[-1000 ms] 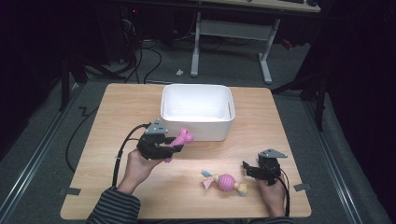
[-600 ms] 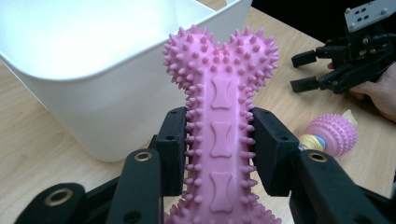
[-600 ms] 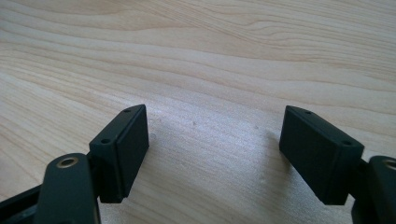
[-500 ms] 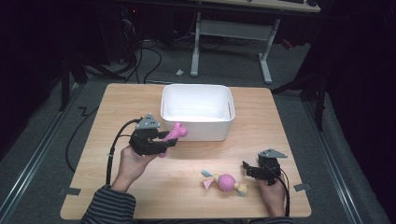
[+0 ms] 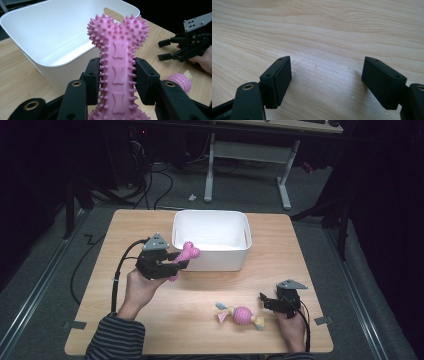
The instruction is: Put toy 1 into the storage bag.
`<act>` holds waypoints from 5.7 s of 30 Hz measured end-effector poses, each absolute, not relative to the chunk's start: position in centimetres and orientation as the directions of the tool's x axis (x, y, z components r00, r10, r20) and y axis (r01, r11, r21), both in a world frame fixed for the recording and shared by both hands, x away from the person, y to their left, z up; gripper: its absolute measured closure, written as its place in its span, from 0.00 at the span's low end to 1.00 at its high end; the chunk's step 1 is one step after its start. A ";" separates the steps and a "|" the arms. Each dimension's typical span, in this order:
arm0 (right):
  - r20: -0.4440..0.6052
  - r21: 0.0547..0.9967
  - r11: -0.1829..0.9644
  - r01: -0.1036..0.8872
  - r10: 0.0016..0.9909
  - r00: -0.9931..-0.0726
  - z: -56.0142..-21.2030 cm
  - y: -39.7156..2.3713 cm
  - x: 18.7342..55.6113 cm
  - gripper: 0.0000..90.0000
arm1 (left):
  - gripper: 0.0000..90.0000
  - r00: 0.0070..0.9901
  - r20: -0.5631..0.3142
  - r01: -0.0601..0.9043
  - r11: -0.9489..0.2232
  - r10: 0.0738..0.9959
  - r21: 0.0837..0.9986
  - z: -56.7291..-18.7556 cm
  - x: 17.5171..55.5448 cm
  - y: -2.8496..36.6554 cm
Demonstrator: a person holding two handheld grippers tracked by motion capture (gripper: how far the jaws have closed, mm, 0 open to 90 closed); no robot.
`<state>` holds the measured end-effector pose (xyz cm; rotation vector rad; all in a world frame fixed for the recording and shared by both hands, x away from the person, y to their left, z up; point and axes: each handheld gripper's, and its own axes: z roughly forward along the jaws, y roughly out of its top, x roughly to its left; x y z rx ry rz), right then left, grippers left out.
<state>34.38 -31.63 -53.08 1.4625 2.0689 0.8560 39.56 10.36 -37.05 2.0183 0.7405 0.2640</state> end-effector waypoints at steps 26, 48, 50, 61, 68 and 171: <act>-0.017 0.715 0.240 0.657 0.945 -0.327 -53.1 -31.6 34.4 0.27 | 0.66 0.782 -0.085 0.398 -0.390 0.618 0.830 -34.7 43.2 9.2; -0.018 0.715 0.241 0.656 0.945 -0.328 -53.1 -31.6 34.4 0.27 | 0.66 0.768 -0.062 0.399 -0.400 0.638 0.825 -33.9 46.4 7.8; -0.017 0.716 0.240 0.656 0.945 -0.327 -53.1 -31.6 34.4 0.27 | 0.66 0.766 -0.056 0.399 -0.406 0.640 0.822 -34.0 46.7 7.5; -0.017 0.715 0.240 0.657 0.945 -0.327 -53.1 -31.6 34.4 0.27 | 0.66 0.758 -0.029 0.403 -0.432 0.652 0.807 -34.6 48.4 6.9; -0.016 0.715 0.238 0.657 0.945 -0.326 -53.1 -31.6 34.4 0.27 | 0.65 0.746 -0.037 0.425 -0.432 0.664 0.795 -35.7 49.6 6.8; -0.018 0.716 0.240 0.656 0.945 -0.325 -53.1 -31.6 34.3 0.26 | 0.42 0.701 -0.039 0.373 -0.321 0.712 0.871 -37.3 43.2 13.0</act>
